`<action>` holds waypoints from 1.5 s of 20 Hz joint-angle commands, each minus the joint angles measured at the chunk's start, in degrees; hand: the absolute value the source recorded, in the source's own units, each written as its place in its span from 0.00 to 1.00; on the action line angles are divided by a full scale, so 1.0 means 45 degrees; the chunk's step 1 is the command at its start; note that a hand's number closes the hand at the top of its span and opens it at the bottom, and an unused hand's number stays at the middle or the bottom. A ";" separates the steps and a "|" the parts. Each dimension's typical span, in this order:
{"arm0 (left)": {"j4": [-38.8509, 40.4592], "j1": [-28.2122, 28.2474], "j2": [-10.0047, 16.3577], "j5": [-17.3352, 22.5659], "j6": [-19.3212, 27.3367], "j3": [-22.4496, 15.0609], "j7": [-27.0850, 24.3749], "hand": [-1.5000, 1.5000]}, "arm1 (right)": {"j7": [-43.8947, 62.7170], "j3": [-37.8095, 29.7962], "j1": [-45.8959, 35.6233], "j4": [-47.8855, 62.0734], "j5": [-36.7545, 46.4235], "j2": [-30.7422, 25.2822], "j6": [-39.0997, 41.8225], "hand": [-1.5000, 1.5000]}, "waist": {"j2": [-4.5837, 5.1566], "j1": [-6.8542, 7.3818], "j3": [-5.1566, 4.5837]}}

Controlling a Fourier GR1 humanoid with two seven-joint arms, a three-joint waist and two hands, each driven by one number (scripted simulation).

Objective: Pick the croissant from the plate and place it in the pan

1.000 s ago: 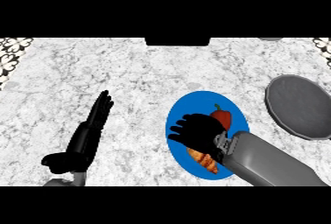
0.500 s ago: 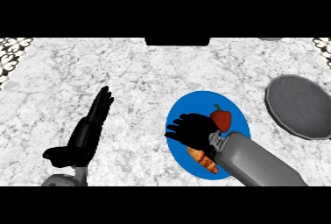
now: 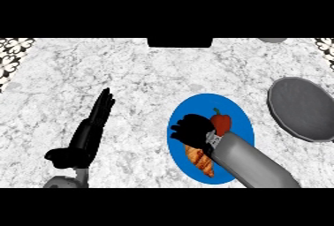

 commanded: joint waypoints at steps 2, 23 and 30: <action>0.0153 0.0055 -0.0699 -0.0343 0.0249 -0.0242 -0.0120 0.50 | -0.1466 0.0462 -0.0249 0.1269 0.1062 -0.0042 -0.0921 1.00 | 0.0149 -0.0017 0.0022; -0.0578 0.1261 -0.0189 -0.0220 0.0241 0.1057 0.0217 0.50 | 0.1280 -0.5937 0.4649 -0.3294 -0.0582 0.0407 -0.5115 1.00 | -0.0248 -0.1940 0.0084; -0.1063 0.1412 -0.0124 -0.0385 0.0141 0.0795 0.0329 0.50 | 0.2225 -0.7554 0.7899 -0.9139 -0.1903 0.0466 -0.6613 1.00 | -0.0212 -0.1478 0.0033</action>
